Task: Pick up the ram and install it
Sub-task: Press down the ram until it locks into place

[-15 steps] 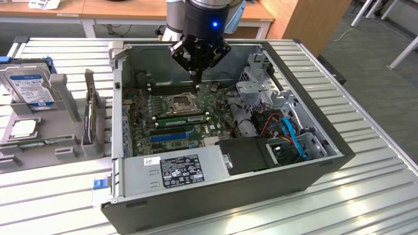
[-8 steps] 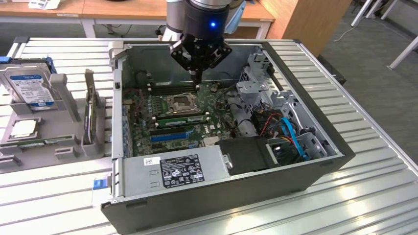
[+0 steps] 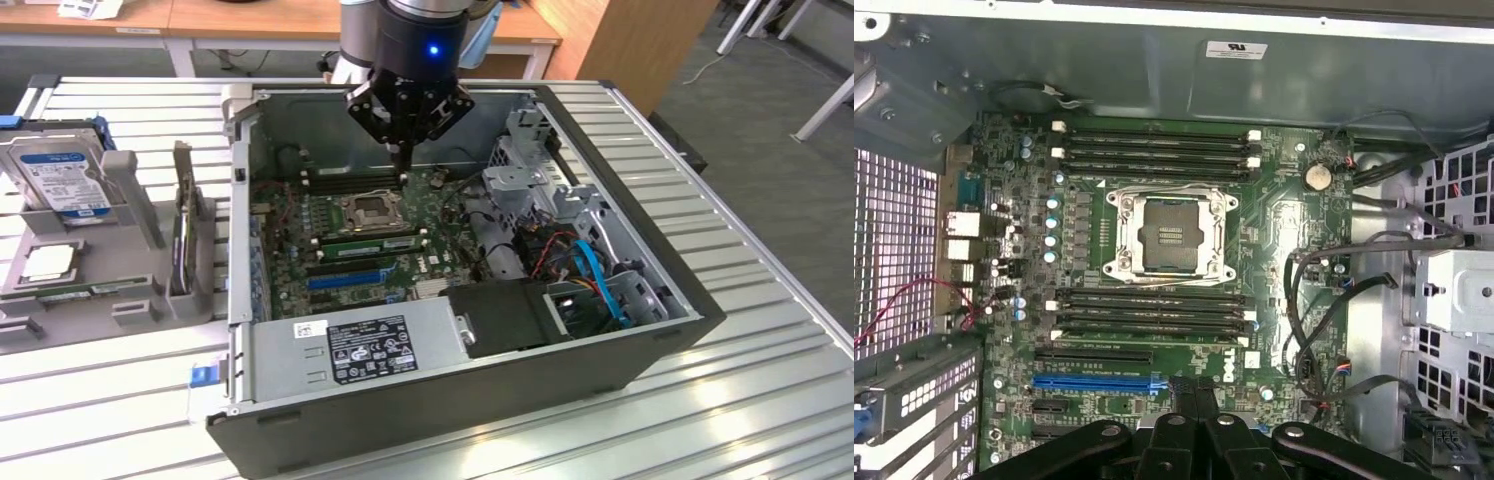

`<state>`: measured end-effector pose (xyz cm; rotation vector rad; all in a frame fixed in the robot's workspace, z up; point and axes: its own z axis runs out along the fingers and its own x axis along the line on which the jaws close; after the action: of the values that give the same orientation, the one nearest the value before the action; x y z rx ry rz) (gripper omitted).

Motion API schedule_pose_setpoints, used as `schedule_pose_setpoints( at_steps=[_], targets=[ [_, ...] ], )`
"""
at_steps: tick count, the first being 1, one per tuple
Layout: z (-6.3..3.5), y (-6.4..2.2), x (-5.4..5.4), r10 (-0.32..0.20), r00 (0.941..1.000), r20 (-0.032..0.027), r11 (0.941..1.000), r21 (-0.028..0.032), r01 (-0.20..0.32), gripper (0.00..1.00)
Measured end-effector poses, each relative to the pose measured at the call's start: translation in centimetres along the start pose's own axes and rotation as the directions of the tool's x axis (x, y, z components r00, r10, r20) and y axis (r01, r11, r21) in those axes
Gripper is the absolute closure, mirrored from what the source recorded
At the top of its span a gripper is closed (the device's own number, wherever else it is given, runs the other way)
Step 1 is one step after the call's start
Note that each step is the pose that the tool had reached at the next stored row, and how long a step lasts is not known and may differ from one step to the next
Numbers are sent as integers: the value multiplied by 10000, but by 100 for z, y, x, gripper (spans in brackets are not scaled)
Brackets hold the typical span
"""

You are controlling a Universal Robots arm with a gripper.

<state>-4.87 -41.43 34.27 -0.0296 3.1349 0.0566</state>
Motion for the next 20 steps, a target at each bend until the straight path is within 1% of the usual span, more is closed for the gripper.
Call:
schedule_pose_setpoints(
  at_steps=[5, 10, 11, 12, 13, 14, 20],
  targets=[
    [-1, 1, 39, 1, 10000, -1, 10000, 1, -1, 90],
    [-1, 0, 39, -1, 10000, -1, 10000, 4, 1, 90],
    [0, 0, 39, -1, 10000, -1, 10000, 18, 1, 90],
    [0, 0, 40, -1, 10000, -1, 10000, 51, 1, 90],
    [0, 0, 39, -1, 10000, -1, 10000, 70, 1, 90],
    [0, 0, 39, -2, 10000, -2, 10000, 79, 2, 90],
    [-1, 0, 39, 52, 10000, 0, 10000, 81, -52, 90]
  ],
)
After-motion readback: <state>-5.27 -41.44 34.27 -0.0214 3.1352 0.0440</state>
